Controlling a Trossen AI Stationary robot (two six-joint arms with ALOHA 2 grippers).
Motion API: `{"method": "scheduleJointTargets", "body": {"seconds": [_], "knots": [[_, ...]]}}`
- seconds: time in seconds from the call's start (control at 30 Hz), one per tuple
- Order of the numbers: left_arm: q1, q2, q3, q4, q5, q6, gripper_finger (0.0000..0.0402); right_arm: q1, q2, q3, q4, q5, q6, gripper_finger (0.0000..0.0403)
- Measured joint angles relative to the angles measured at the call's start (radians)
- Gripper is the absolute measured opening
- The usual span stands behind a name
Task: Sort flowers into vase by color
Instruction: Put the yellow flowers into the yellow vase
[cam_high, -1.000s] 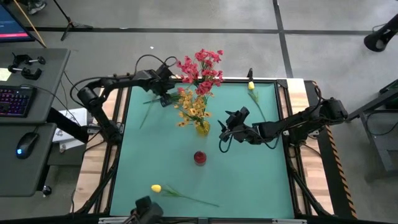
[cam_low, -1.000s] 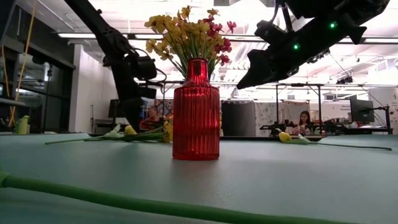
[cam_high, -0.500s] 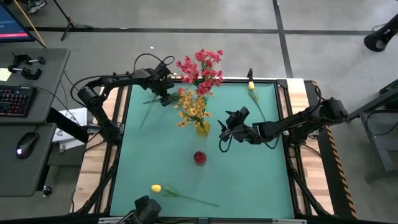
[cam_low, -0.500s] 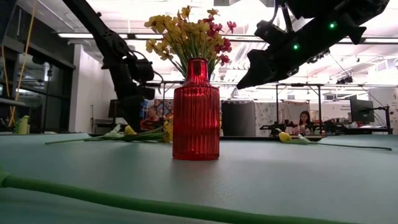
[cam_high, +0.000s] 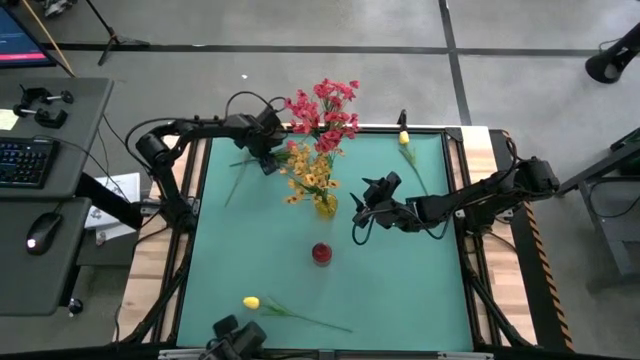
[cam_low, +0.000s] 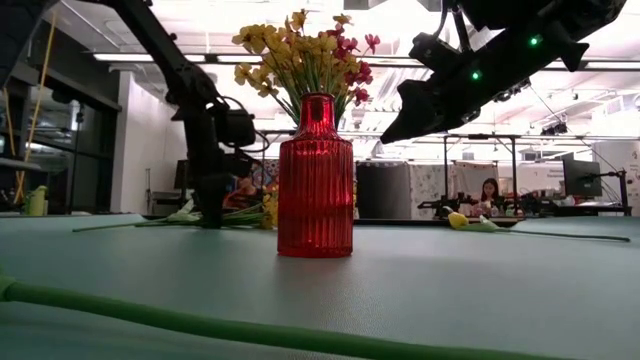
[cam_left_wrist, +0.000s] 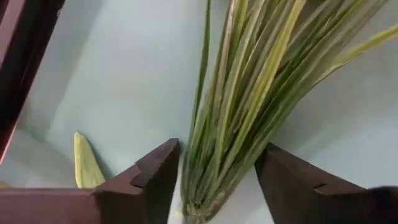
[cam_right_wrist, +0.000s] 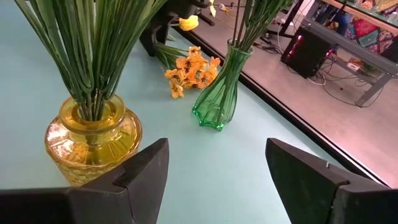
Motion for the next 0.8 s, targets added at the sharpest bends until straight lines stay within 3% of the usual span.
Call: {"method": "scheduleJointTargets", "body": {"seconds": [0.27, 0.53, 0.8], "knots": [[-0.042, -0.121, -0.007, -0.066, -0.185, -0.089, 0.0018, 0.000, 0.000, 0.000, 0.000, -0.029, -0.001, 0.0259], [-0.068, -0.350, -0.006, -0.146, -0.159, -0.192, 0.0005, 0.000, 0.000, 0.000, -0.001, -0.036, -0.001, 0.0259], [-0.069, -0.626, -0.006, -0.126, 0.085, -0.284, 0.0005, 0.000, 0.000, 0.000, -0.004, -0.043, 0.002, 0.0259]]}}
